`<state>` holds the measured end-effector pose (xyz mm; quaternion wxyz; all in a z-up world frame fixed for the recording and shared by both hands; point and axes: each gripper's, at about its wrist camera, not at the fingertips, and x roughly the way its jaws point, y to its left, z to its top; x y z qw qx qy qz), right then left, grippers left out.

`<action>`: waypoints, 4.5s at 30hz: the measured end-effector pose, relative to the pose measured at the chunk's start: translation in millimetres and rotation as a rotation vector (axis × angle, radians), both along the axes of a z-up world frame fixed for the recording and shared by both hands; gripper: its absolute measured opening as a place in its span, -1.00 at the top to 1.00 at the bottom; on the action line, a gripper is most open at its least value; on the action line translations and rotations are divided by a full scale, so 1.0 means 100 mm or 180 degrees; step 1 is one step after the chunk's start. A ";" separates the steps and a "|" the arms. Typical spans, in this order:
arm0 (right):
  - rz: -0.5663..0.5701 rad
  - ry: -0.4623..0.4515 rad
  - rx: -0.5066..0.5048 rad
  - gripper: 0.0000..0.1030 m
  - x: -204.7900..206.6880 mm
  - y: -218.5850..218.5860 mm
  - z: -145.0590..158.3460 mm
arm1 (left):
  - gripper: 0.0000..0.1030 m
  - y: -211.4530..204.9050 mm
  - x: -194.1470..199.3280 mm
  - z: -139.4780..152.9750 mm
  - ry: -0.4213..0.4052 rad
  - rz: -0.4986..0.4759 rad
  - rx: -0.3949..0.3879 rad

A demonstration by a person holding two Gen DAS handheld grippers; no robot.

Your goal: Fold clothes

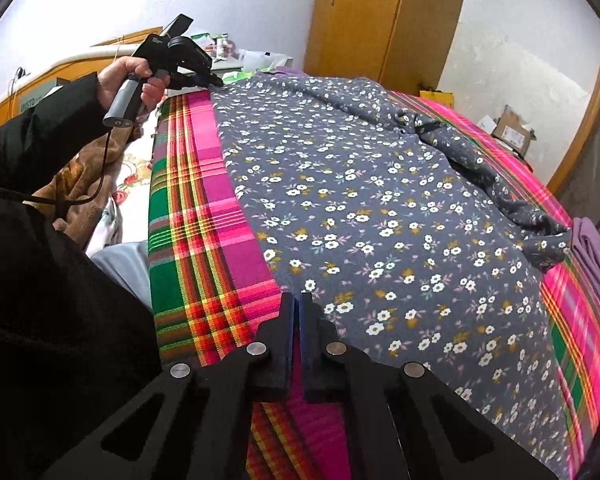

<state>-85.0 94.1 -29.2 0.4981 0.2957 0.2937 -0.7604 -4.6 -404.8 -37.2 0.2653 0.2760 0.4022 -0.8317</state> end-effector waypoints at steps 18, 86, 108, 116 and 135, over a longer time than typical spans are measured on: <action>0.0187 -0.0203 -0.0211 0.97 0.05 0.13 0.13 | 0.91 -0.03 0.21 0.17 -0.0054 0.0028 -0.0289; -0.1565 0.0385 -0.0759 0.82 -1.69 0.38 1.17 | 0.85 2.16 -1.13 0.08 -0.0051 -0.2387 -0.0872; -0.1289 -0.0708 -0.0989 0.00 -1.37 0.48 0.74 | 0.85 2.08 -1.09 0.05 0.0033 -0.2403 -0.0734; -0.1531 -0.1178 -0.0735 0.77 -1.85 0.47 0.30 | 0.85 2.08 -1.08 0.05 0.0045 -0.2406 -0.0720; -0.2103 -0.0712 -0.1457 0.99 -2.11 1.16 0.86 | 0.84 2.07 -1.09 0.03 0.0059 -0.2392 -0.0685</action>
